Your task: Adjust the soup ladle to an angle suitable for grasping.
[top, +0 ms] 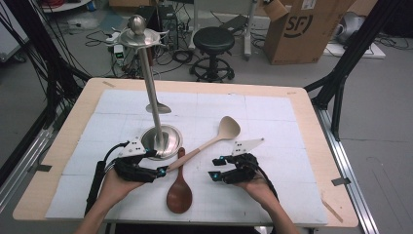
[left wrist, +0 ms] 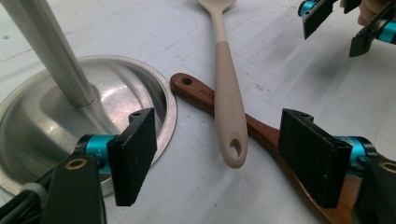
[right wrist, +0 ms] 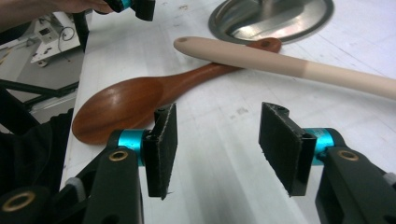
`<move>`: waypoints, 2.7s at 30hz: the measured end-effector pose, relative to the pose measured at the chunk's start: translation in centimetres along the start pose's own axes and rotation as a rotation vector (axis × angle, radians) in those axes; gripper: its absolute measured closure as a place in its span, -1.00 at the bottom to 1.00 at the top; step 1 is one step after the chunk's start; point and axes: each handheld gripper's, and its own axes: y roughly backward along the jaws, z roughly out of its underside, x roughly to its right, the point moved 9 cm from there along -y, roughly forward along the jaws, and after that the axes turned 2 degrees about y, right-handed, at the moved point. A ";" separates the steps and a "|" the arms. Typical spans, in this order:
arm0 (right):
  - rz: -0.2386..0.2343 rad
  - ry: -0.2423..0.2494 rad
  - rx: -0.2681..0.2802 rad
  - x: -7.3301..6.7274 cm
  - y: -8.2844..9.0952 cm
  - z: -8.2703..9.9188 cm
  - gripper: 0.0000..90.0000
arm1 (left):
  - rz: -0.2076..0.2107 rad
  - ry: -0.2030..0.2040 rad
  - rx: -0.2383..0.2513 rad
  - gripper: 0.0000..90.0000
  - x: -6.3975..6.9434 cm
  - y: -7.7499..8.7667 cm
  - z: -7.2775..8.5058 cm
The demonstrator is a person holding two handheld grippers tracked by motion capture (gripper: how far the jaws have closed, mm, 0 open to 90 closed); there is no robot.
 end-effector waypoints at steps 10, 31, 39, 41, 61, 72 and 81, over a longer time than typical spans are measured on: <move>0.050 -0.039 0.043 1.0 1.9 1.1 -0.09 | 0.006 -0.007 -0.023 -0.14 0.3 -1.3 0.3; 0.104 -0.060 0.067 2.0 3.0 1.8 -0.15 | 0.005 -0.017 -0.064 0.06 0.9 -3.1 1.1; 0.114 -0.055 0.054 1.9 2.7 1.9 -0.16 | -0.002 -0.014 -0.067 0.16 0.7 -3.3 1.2; 0.114 -0.050 0.052 1.8 2.7 1.9 -0.16 | -0.008 -0.012 -0.064 0.19 0.7 -3.3 1.2; 0.113 -0.049 0.049 1.6 2.5 1.9 -0.16 | -0.003 0.001 -0.082 0.39 0.9 -4.2 1.6; 0.113 -0.043 0.040 1.6 2.4 2.0 -0.17 | -0.021 0.031 -0.083 0.49 0.6 -4.4 1.6; 0.117 -0.037 0.047 1.5 2.5 1.9 -0.17 | -0.017 0.036 -0.083 0.50 0.6 -4.4 1.6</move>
